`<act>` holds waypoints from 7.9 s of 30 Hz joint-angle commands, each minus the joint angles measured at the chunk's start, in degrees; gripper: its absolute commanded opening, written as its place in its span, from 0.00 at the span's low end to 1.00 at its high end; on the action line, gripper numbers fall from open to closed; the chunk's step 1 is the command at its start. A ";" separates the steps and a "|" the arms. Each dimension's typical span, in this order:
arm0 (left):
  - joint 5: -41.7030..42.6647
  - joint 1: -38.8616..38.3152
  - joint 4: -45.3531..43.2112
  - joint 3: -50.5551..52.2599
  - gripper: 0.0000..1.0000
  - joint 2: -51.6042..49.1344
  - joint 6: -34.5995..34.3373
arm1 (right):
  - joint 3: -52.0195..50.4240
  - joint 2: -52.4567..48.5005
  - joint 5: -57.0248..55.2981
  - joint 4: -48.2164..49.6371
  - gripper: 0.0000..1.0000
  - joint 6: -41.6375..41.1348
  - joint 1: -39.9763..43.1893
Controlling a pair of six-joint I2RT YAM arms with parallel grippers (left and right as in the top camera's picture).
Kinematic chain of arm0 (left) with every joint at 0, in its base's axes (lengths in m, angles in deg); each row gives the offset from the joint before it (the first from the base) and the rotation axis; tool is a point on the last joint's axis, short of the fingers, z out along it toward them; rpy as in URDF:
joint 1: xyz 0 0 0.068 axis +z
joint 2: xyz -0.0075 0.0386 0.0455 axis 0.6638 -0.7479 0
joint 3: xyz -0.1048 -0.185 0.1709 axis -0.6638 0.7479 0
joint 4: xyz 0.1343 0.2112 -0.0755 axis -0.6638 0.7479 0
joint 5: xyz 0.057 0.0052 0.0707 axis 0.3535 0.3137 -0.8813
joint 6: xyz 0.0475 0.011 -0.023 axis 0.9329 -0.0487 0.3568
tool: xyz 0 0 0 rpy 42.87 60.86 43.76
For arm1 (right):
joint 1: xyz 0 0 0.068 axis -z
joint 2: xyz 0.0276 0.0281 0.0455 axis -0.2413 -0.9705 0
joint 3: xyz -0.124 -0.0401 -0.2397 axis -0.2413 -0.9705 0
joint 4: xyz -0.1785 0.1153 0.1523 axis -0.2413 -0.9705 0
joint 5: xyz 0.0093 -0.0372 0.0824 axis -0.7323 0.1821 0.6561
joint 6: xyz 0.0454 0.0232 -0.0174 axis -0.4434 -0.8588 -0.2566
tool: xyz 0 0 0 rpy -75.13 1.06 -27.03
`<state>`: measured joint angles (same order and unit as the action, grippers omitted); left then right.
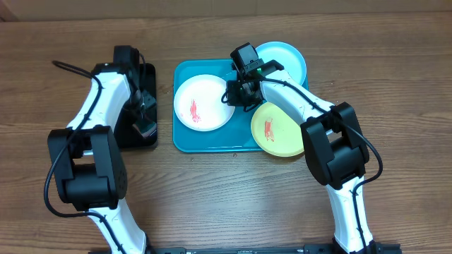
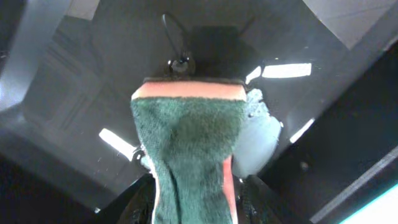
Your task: Clean dirty plates on tray and stack at the side
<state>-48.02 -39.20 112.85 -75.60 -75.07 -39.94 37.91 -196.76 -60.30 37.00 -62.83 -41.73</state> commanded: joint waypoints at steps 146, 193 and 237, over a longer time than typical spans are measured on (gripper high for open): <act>-15.58 -21.92 3.89 -18.56 0.04 -15.85 4.13 | -0.17 -0.37 18.08 -8.00 0.04 1.86 3.43; -7.67 -27.80 16.11 -18.56 0.04 -15.85 3.72 | -0.17 -0.37 17.05 -8.02 0.04 1.90 3.43; 30.60 -21.51 10.36 -18.56 0.04 -15.85 38.40 | -0.17 -0.37 17.25 -8.26 0.04 1.88 3.43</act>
<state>-27.45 -60.14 125.40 -94.66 -90.06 -7.18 37.67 -197.29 -44.82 28.23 -61.10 -38.32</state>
